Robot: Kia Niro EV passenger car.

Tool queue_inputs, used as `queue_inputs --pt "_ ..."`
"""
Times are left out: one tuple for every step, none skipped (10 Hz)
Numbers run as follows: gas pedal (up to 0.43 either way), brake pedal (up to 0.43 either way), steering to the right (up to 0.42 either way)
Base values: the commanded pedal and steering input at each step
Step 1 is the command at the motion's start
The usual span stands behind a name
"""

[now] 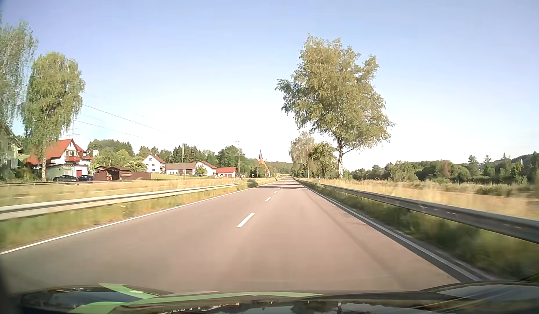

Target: Follow the waypoints while adhering to traffic rules and regulations

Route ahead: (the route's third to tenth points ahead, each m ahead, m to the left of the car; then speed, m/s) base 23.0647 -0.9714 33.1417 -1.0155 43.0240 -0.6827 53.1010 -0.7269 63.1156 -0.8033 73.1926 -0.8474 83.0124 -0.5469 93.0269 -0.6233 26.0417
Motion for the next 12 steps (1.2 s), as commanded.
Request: queue_inputs --pt "0.268 0.0 -0.003" --pt "0.268 0.0 -0.002" --pt "0.26 0.0 -0.002" --pt "0.248 0.0 -0.002" --pt "0.24 0.0 -0.003" --pt "0.24 0.0 -0.003" --pt "0.24 0.0 -0.003" --pt "0.228 0.0 -0.003" --pt "0.228 0.0 -0.002" --pt "0.228 0.0 -0.003" --pt "0.24 0.0 -0.002" --pt "0.248 0.0 -0.003"
